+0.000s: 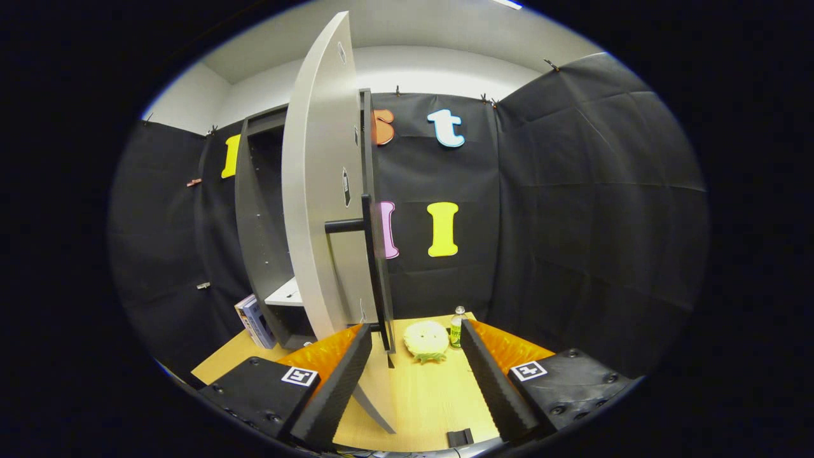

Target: Open the shoe cabinet door, grab the shoes and put them into the shoe cabinet, then close the shoe cabinet door.

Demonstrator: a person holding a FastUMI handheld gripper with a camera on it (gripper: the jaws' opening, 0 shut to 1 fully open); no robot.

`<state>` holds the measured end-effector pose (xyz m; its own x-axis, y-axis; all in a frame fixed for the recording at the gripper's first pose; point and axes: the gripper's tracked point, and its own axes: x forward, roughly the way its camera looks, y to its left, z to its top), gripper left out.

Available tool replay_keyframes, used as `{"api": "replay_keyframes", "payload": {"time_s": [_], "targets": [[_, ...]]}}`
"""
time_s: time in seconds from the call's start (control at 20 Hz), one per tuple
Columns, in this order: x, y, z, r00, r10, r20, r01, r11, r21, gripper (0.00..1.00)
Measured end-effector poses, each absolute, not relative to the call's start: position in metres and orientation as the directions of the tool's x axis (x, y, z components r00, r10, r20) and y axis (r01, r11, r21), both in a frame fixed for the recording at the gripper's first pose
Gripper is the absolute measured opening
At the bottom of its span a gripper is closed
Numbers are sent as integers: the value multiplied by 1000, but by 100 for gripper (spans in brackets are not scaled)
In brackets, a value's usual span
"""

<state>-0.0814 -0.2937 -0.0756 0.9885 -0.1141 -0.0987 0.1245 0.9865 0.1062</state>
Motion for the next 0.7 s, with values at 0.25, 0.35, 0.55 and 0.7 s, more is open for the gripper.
{"api": "replay_keyframes", "payload": {"time_s": [0.25,0.35,0.55,0.7], "targets": [[-71,-258,-73,994,-53,-97,62,994,86,95],[-68,-238,-72,995,-43,-85,49,996,70,95],[-61,-195,-72,997,-22,-77,28,997,69,95],[-49,-158,-74,997,0,-80,7,996,85,95]]}}
